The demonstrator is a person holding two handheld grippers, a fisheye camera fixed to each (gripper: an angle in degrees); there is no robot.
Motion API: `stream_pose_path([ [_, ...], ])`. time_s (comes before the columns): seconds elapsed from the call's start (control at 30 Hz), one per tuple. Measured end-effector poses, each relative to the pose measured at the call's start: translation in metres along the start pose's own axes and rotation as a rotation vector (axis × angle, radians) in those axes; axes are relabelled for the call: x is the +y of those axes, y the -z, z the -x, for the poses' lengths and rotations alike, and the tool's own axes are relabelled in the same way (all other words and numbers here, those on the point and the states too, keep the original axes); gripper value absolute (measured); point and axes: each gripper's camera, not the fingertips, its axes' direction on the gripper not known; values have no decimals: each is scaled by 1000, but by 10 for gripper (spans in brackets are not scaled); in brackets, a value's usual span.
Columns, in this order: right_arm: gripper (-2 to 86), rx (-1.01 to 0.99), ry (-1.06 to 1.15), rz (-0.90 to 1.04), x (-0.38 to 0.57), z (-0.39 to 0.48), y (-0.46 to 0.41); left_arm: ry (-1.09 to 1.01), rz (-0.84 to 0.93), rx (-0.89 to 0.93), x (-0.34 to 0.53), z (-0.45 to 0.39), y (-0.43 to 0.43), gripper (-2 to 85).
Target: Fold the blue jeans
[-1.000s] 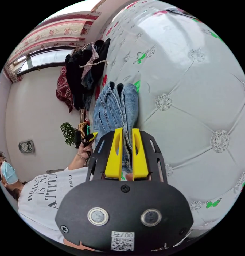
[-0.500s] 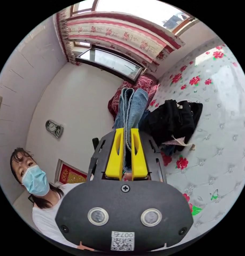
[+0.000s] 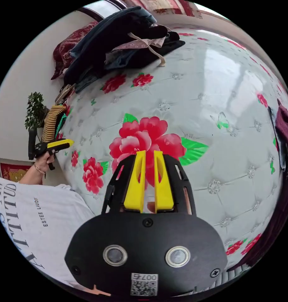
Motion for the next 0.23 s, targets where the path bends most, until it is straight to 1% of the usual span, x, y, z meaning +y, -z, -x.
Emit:
stream_pose_path([
  [0.07, 14, 48, 31, -30, 37, 3, -2, -32, 38, 0, 1, -32, -3, -7],
  [0.13, 5, 204, 35, -51, 68, 6, -1, -109, 69, 12, -12, -66, -3, -9],
  [0.17, 4, 273, 7, -75, 73, 4, 2, -172, 78, -21, -26, -91, 1, -9],
  [0.23, 2, 573, -271, -237, 99, -24, 26, -244, 59, -84, -50, -123, 15, -10],
])
